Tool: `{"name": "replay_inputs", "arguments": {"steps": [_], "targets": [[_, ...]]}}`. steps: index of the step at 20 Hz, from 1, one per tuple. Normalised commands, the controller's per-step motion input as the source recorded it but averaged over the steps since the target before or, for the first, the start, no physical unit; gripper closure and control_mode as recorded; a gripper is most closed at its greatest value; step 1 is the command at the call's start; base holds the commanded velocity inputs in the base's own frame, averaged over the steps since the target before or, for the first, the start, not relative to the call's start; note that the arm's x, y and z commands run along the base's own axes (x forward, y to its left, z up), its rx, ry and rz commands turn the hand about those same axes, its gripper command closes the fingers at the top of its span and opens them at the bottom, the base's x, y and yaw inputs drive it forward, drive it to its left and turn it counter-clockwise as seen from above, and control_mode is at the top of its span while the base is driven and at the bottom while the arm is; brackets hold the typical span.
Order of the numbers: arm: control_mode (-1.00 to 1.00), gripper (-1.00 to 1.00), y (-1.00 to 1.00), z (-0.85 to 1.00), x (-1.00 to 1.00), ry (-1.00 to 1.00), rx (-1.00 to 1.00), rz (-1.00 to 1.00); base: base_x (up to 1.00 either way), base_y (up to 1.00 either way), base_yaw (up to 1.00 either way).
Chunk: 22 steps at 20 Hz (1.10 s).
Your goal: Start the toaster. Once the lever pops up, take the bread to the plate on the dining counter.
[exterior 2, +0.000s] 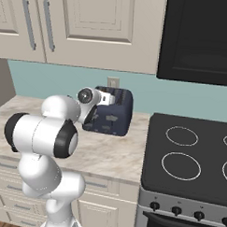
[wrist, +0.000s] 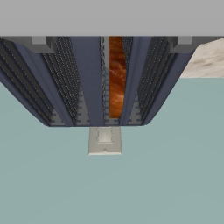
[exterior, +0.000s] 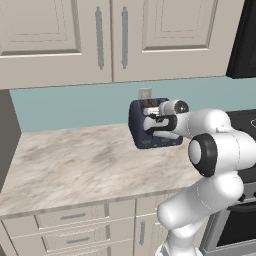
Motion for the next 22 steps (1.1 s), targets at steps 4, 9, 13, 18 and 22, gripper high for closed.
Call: {"name": "replay_inputs", "arguments": {"steps": [4, 9, 13, 18, 22], "targets": [[-1.0, -1.0, 0.0, 0.0, 0.0, 0.0, 0.0, 0.0, 0.0, 0.0, 0.0], [-1.0, -1.0, 0.0, 0.0, 0.0, 0.0, 0.0, 0.0, 0.0, 0.0, 0.0], [-1.0, -1.0, 0.0, 0.0, 0.0, 0.0, 0.0, 0.0, 0.0, 0.0, 0.0], [-1.0, -1.0, 0.0, 0.0, 0.0, 0.0, 0.0, 0.0, 0.0, 0.0, 0.0], [-1.0, -1.0, 0.0, 0.0, 0.0, 0.0, 0.0, 0.0, 0.0, 0.0, 0.0]]}}
